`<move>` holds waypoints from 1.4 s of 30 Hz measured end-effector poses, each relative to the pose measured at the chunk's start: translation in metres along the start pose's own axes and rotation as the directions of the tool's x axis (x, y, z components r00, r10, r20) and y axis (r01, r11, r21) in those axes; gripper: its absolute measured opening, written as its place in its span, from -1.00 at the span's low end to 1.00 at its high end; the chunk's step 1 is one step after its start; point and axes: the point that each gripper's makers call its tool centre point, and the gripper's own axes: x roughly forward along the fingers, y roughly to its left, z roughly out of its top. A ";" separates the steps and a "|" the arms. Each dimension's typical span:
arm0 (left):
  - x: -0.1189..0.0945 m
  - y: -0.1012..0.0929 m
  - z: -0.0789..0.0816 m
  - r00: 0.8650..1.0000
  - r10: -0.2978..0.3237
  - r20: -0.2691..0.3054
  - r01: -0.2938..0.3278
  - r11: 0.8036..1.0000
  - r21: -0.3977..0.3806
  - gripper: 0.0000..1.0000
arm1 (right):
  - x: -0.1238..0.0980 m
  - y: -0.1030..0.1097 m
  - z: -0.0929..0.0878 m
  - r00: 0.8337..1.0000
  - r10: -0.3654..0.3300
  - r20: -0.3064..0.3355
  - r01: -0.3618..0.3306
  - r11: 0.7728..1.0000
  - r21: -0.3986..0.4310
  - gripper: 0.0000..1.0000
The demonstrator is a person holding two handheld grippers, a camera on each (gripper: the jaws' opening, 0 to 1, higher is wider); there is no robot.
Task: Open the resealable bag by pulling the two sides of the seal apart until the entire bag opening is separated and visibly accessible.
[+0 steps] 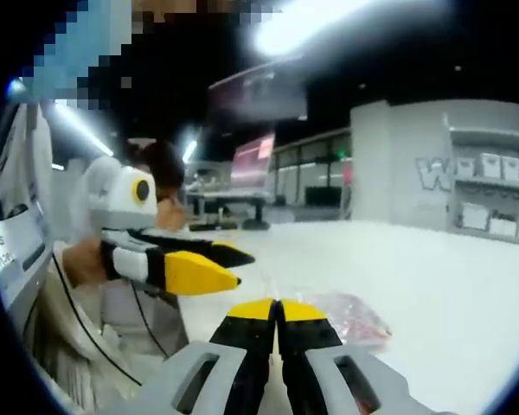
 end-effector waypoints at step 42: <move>0.019 -0.011 -0.014 0.994 -0.082 -0.070 0.050 0.924 -0.379 -0.76 | -0.007 -0.003 0.007 0.998 0.012 0.063 -0.011 1.000 -0.021 -1.00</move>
